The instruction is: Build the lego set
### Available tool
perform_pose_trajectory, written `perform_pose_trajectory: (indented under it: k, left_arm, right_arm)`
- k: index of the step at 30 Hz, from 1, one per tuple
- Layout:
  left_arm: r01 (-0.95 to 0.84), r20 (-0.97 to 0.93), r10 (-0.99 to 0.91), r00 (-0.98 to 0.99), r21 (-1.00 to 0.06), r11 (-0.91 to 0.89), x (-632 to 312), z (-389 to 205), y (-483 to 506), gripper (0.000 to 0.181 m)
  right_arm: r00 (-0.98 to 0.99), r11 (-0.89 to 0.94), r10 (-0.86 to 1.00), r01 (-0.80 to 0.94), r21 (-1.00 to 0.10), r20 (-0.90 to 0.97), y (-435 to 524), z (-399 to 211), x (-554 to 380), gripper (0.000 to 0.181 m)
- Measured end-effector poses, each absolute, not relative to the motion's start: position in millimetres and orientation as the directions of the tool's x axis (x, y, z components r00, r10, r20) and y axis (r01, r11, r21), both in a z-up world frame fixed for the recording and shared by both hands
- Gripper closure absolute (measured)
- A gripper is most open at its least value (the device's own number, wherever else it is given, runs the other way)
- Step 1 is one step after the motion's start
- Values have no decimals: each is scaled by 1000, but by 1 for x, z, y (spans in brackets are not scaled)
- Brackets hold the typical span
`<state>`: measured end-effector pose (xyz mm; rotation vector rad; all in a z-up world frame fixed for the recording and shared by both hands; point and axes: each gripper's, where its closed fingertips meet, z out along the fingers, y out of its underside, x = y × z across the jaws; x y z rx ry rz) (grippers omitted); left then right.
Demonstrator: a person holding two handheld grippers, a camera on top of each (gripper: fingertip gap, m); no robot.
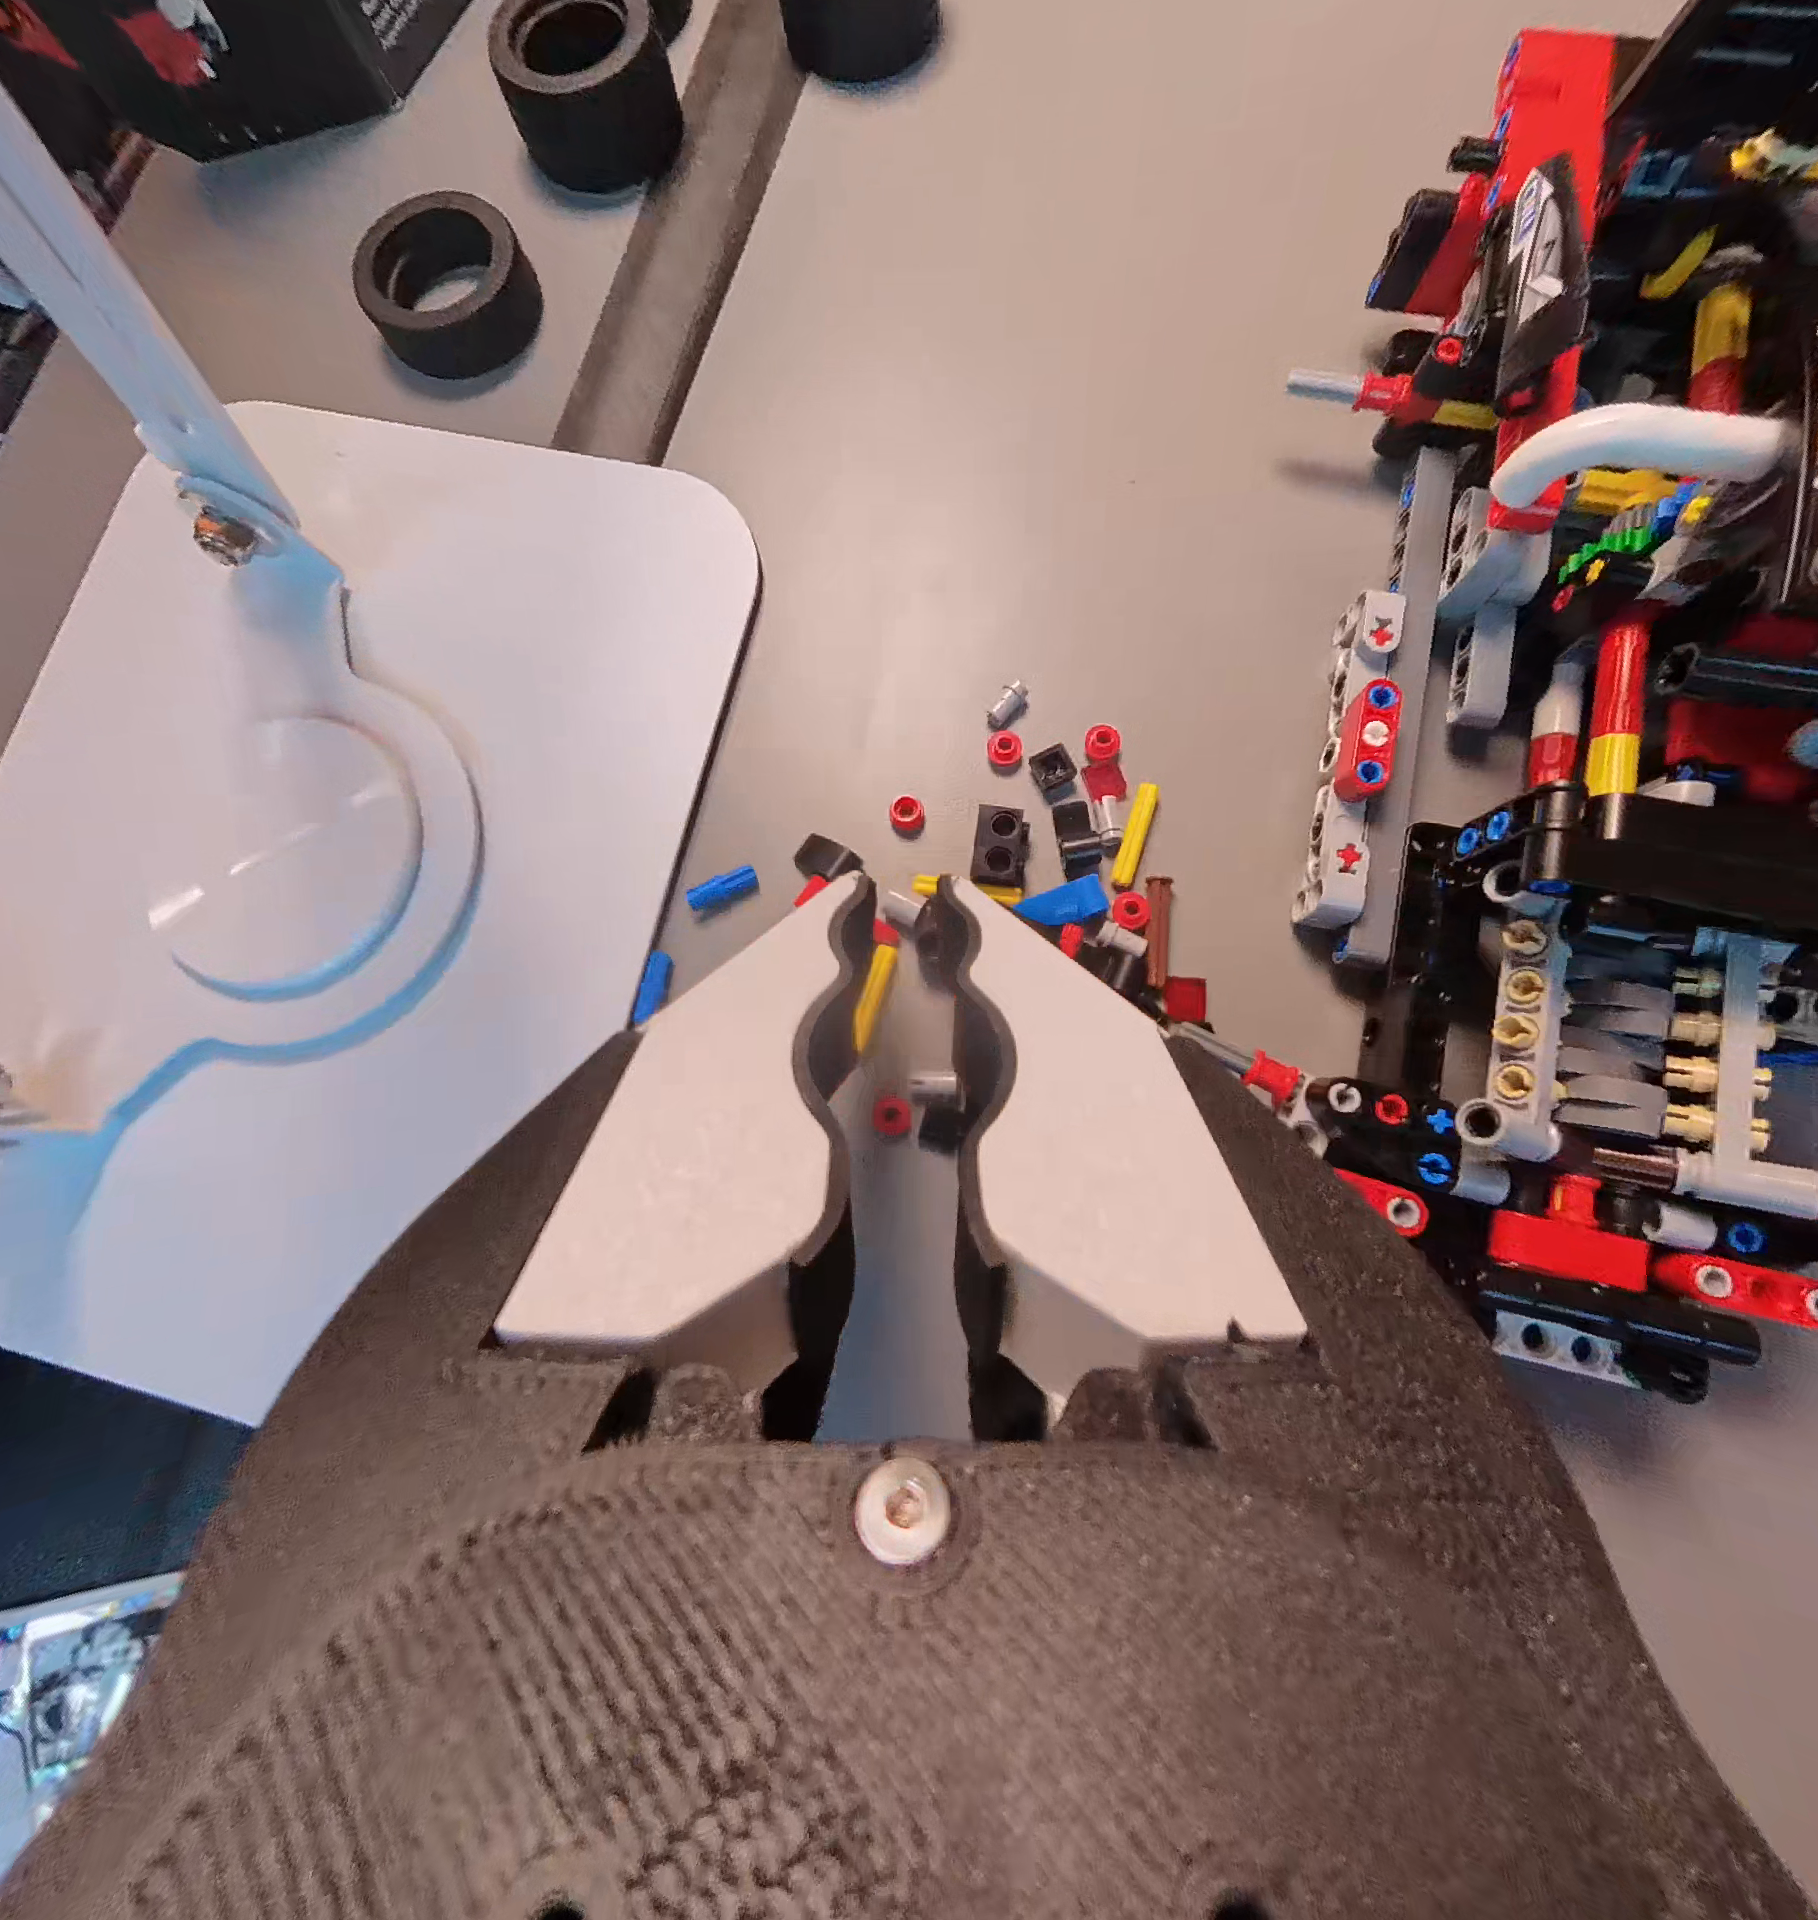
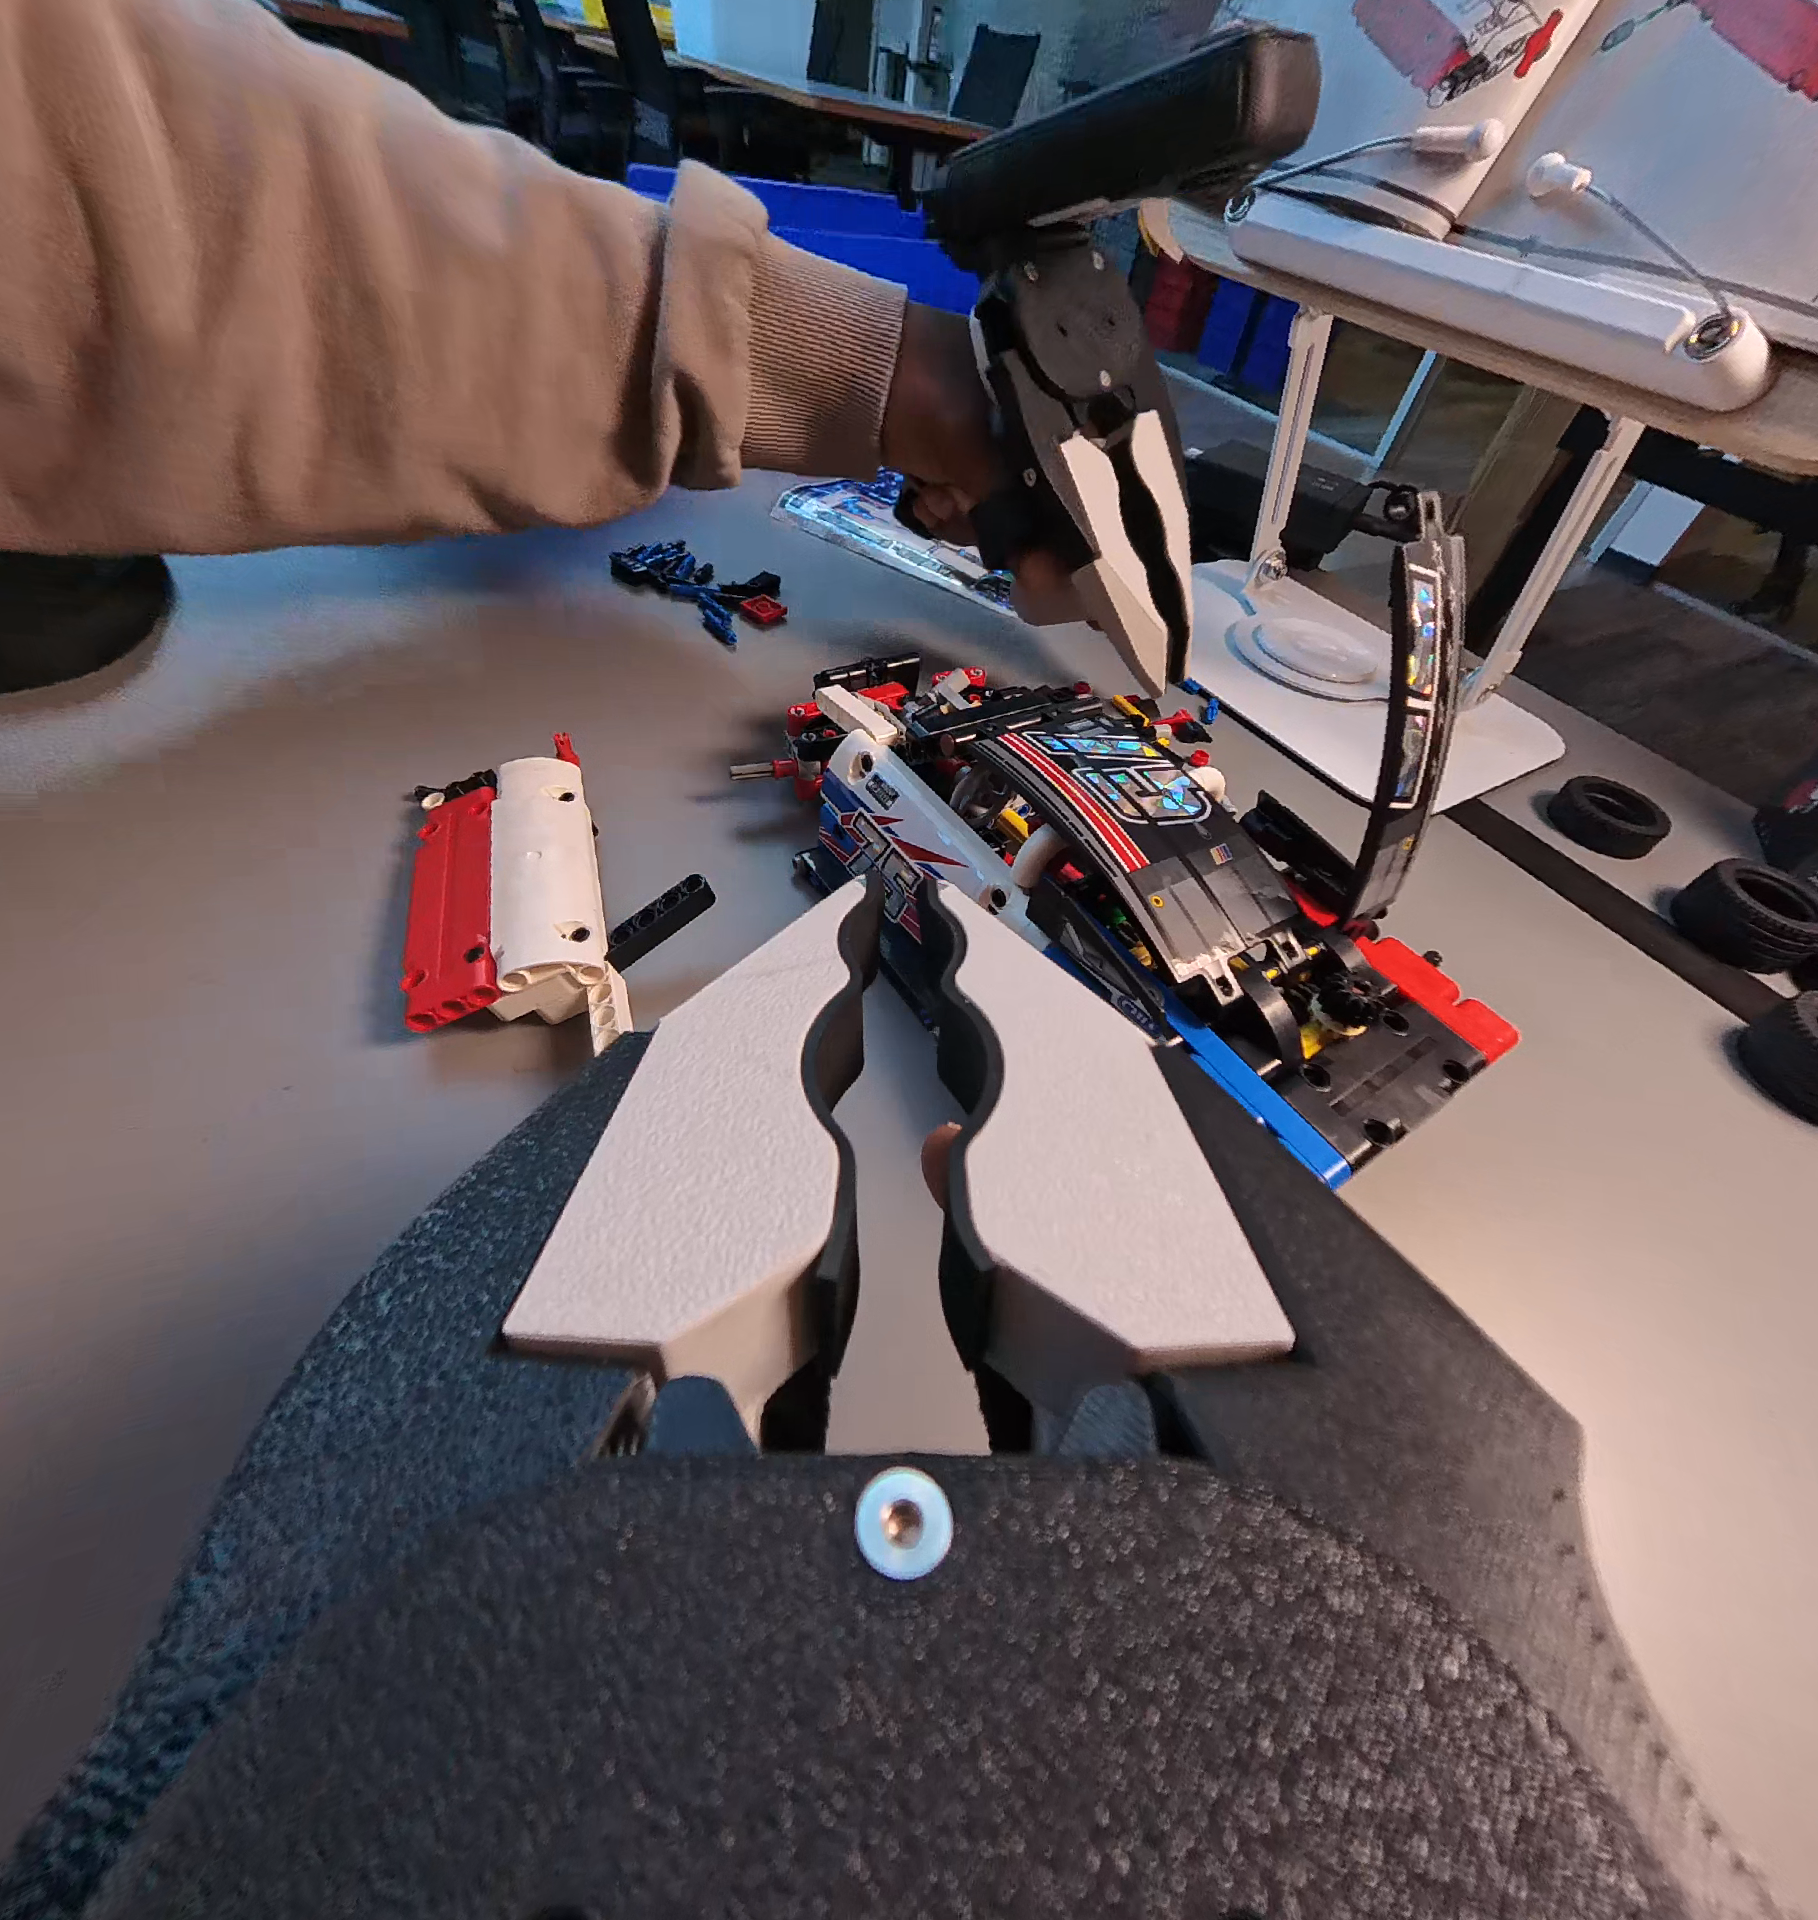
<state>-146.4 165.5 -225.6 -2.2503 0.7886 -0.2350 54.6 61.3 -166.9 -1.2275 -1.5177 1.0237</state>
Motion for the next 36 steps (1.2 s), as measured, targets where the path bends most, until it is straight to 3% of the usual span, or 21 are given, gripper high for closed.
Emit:
perform_pose_trajectory:
  k: [1,9,28,36]
  left_arm:
    - [-492,-63,-624,779,-678,-546,-147,-227,168,172]
    - [-641,-70,-734,676,-548,-538,-148,-244,167,173]
    - [-698,-20,-787,617,-476,-535,-143,-247,165,176]
    - [-609,4,-771,637,-612,-505,-134,-217,162,176]
  right_arm:
    - [-98,161,985,236,-958,142,62,-167,55,178]
    - [-105,151,986,237,-960,130,64,-168,55,178]
    - [-111,156,985,243,-957,133,63,-170,56,178]
    - [-111,157,985,240,-958,134,63,-169,56,178]
